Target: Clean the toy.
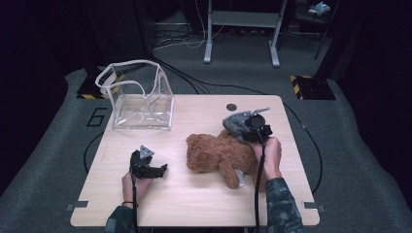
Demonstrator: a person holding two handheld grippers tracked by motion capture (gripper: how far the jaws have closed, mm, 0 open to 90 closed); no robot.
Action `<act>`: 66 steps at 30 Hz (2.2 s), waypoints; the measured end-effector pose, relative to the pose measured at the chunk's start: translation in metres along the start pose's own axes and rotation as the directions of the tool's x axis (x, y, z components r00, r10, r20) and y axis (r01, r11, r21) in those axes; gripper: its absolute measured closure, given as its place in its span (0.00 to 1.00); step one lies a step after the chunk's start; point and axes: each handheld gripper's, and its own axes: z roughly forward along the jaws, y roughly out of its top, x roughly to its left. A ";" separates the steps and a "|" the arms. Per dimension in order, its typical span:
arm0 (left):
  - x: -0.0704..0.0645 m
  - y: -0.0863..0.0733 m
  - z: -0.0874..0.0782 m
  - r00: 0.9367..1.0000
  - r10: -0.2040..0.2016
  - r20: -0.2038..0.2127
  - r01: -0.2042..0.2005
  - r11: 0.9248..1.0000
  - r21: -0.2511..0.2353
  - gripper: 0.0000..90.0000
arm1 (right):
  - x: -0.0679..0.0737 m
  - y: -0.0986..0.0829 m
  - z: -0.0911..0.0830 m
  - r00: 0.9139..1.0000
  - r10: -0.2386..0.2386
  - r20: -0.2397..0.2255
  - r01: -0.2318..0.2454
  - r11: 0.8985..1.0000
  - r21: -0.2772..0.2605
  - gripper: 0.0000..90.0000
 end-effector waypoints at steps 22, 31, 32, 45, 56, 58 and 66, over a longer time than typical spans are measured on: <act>0.000 0.000 0.000 1.000 0.000 -0.001 0.000 1.000 0.000 0.14 | 0.017 -0.014 -0.035 0.994 -0.014 -0.109 0.003 0.995 -0.096 0.76; 0.000 0.000 0.000 1.000 0.000 0.000 0.000 1.000 0.000 0.14 | 0.089 -0.014 -0.025 0.966 -0.211 -0.148 0.198 0.975 -0.098 0.76; 0.000 0.000 0.000 1.000 0.000 -0.001 0.000 1.000 -0.001 0.14 | 0.093 -0.014 -0.021 0.965 -0.227 -0.131 0.217 0.972 -0.084 0.76; 0.000 0.000 0.000 1.000 0.000 0.000 0.000 1.000 0.000 0.14 | 0.059 -0.026 -0.028 0.985 -0.169 -0.044 0.166 0.984 -0.064 0.76; 0.000 0.000 0.000 1.000 0.000 -0.001 0.000 1.000 0.000 0.14 | 0.014 -0.044 -0.040 0.999 -0.038 0.023 0.040 0.997 -0.067 0.76; 0.000 0.000 0.000 1.000 -0.001 -0.001 0.001 1.000 0.000 0.14 | 0.014 -0.047 -0.038 0.999 -0.039 0.023 0.041 0.997 -0.073 0.76; 0.000 0.000 0.000 1.000 -0.001 -0.001 0.001 1.000 -0.001 0.14 | 0.039 -0.036 -0.049 0.995 -0.069 -0.074 0.058 0.987 -0.147 0.76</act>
